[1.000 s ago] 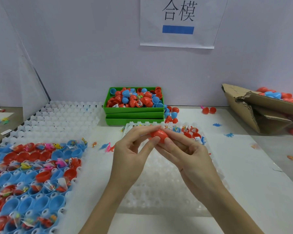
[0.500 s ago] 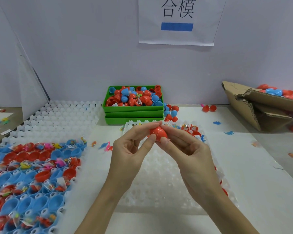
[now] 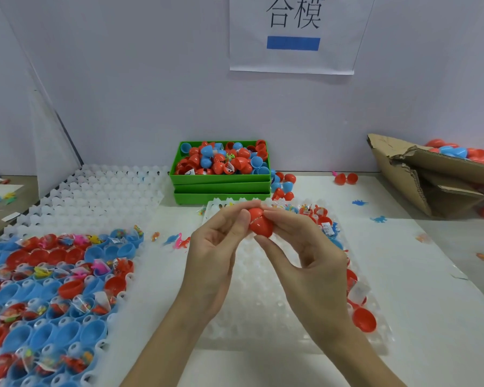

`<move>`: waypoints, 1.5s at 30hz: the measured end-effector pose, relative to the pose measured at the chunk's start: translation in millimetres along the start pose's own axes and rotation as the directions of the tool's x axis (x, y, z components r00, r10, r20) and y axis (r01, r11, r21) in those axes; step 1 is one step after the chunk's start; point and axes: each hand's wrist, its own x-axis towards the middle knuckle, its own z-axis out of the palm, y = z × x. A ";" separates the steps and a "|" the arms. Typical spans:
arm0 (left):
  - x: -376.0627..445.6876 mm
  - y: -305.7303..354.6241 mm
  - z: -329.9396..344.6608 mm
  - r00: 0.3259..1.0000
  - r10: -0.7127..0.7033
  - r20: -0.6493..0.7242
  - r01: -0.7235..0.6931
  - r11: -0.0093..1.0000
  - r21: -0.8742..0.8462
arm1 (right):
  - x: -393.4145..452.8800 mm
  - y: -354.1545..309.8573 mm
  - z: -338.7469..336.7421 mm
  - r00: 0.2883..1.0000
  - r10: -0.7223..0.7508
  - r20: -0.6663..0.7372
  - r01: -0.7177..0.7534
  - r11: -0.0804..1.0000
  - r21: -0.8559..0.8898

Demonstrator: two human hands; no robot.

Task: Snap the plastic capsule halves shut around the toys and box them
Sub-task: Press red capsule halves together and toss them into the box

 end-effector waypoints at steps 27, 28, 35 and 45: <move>-3.3 -2.3 -1.6 0.989 0.148 0.003 -0.145 0.967 0.212 | 1.3 6.2 -2.0 0.995 -0.098 -0.006 0.095 0.974 -0.207; -3.2 -3.0 -1.1 0.989 0.150 0.001 -0.147 0.965 0.218 | 0.9 5.3 -1.9 0.997 -0.074 -0.001 0.073 0.981 -0.182; -1.3 0.0 -3.0 0.997 0.081 -0.015 -0.079 0.992 0.094 | 3.5 -2.6 -1.7 0.974 0.226 0.029 -0.227 0.950 0.214; -0.2 7.2 -6.1 0.998 0.069 -0.004 -0.069 0.994 0.088 | 2.9 -9.7 -0.8 0.975 0.221 -0.001 -0.214 0.944 0.251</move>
